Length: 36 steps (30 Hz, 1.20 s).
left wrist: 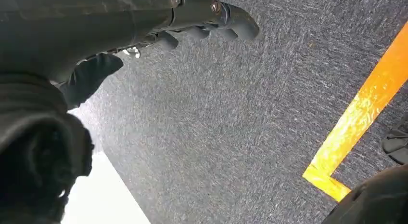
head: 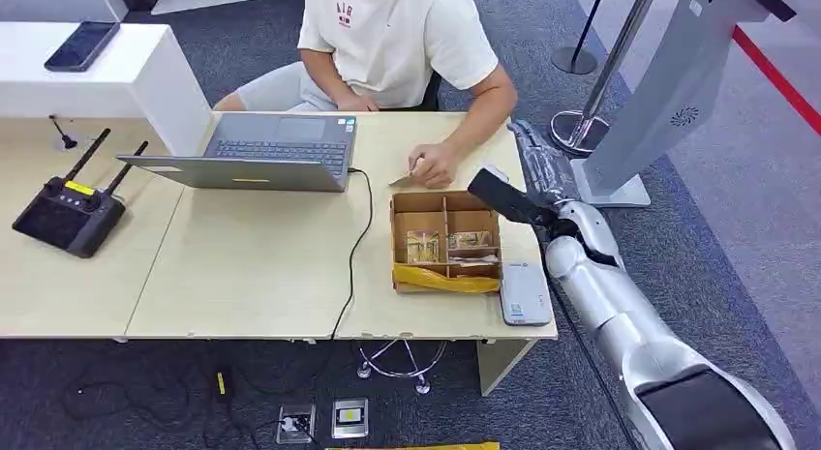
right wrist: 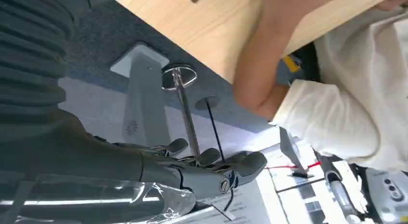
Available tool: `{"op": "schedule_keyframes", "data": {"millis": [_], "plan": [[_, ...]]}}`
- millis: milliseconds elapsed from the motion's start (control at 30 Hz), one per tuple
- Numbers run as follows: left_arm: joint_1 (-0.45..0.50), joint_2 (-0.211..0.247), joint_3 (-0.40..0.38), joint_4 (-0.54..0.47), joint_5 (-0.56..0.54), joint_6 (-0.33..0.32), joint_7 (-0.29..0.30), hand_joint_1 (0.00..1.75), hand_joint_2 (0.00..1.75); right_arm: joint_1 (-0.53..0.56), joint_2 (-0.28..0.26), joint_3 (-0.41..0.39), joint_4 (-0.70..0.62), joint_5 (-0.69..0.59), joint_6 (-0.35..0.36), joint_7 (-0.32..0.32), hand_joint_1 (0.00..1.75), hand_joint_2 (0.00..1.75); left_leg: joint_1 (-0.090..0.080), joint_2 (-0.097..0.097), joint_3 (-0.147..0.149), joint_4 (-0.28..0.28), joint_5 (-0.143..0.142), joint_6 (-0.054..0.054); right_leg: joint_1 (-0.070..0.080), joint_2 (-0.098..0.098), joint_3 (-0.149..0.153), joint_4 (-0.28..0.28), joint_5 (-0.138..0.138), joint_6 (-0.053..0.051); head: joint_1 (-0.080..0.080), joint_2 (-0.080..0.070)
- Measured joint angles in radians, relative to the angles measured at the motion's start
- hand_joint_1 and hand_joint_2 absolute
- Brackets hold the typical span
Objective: Pass the card to the sensor for recognition and then transmit it.
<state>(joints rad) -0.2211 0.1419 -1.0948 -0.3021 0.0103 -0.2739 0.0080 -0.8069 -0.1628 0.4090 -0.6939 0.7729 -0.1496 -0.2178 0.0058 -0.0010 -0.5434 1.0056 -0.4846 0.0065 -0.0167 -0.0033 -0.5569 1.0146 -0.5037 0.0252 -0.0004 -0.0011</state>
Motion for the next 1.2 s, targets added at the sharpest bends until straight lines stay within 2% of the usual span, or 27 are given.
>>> {"op": "schedule_keyframes", "data": {"millis": [267,367,567,800,1000,1200], "plan": [[0.005,0.002,0.003,0.000,0.025,0.000,0.000,0.00,0.00,0.146,-0.124,-0.074,-0.114,-0.063,0.105,0.021,0.00,1.75,0.000,-0.001,0.001,0.000,-0.001,0.000,0.000,-0.001,0.000,-0.001,0.000,0.000,0.000,0.000],[0.006,0.003,0.003,0.001,0.032,0.000,0.000,0.00,0.00,0.213,-0.181,-0.118,-0.156,-0.071,0.115,0.019,0.00,1.75,0.000,-0.001,0.000,0.000,-0.001,0.000,0.000,-0.002,0.000,-0.001,0.000,0.000,0.000,0.000],[0.007,0.005,0.004,0.004,0.028,0.000,0.000,0.00,0.00,0.320,-0.255,-0.194,-0.225,-0.075,0.130,0.022,0.00,1.75,0.000,-0.001,0.000,0.000,-0.001,0.000,0.000,-0.002,0.000,-0.001,0.000,0.000,0.000,0.000],[0.007,0.006,0.004,0.007,0.011,0.000,0.005,0.00,0.00,0.422,-0.295,-0.261,-0.324,-0.032,0.216,0.034,0.00,1.75,0.000,0.000,0.000,0.000,-0.001,0.000,0.000,-0.001,0.001,-0.001,0.000,0.000,0.000,0.000],[0.005,0.006,0.004,0.007,-0.001,0.000,0.008,0.00,0.00,0.494,-0.302,-0.294,-0.467,-0.031,0.320,0.052,0.00,1.75,0.000,0.000,0.000,0.000,-0.001,0.000,0.000,-0.001,0.001,-0.001,0.000,0.000,0.000,0.000],[0.004,0.005,0.004,0.007,-0.013,0.000,0.011,0.00,0.00,0.535,-0.296,-0.292,-0.601,-0.046,0.356,0.081,0.00,1.75,0.000,0.000,0.000,0.000,-0.001,0.000,0.000,-0.001,0.001,-0.001,0.000,0.000,0.000,0.000]]}}
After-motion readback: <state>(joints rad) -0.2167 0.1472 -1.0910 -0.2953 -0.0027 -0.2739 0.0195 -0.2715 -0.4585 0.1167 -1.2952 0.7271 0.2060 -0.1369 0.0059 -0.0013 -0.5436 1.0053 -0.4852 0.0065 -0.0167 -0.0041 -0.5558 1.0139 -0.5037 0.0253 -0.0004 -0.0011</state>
